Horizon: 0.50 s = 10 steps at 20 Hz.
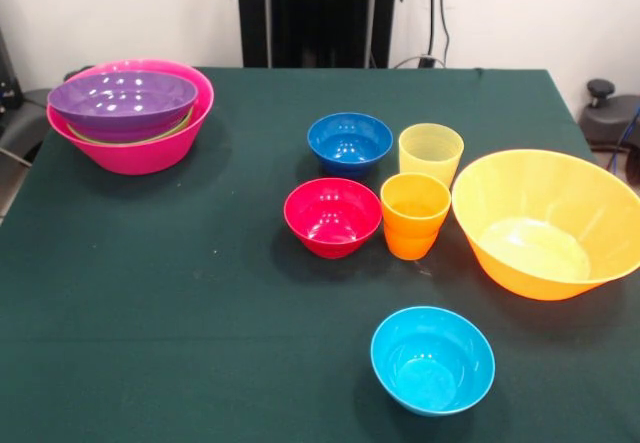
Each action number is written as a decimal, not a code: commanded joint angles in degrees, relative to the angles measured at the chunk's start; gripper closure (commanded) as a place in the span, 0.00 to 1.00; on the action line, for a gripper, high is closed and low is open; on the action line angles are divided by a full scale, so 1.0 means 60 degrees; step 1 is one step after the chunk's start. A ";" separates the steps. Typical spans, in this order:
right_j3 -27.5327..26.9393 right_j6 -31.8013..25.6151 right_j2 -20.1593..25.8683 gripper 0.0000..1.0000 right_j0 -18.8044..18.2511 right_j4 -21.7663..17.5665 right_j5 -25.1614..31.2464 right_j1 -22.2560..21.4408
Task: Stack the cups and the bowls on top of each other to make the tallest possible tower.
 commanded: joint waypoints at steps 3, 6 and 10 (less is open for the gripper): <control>0.1054 -0.0424 0.0707 1.00 -0.0110 -0.0638 -0.1019 0.0137; 0.0952 -0.0451 0.0676 1.00 -0.0120 -0.0758 -0.0974 0.0325; 0.0906 -0.0460 0.0656 1.00 -0.0060 -0.1030 -0.1024 0.0359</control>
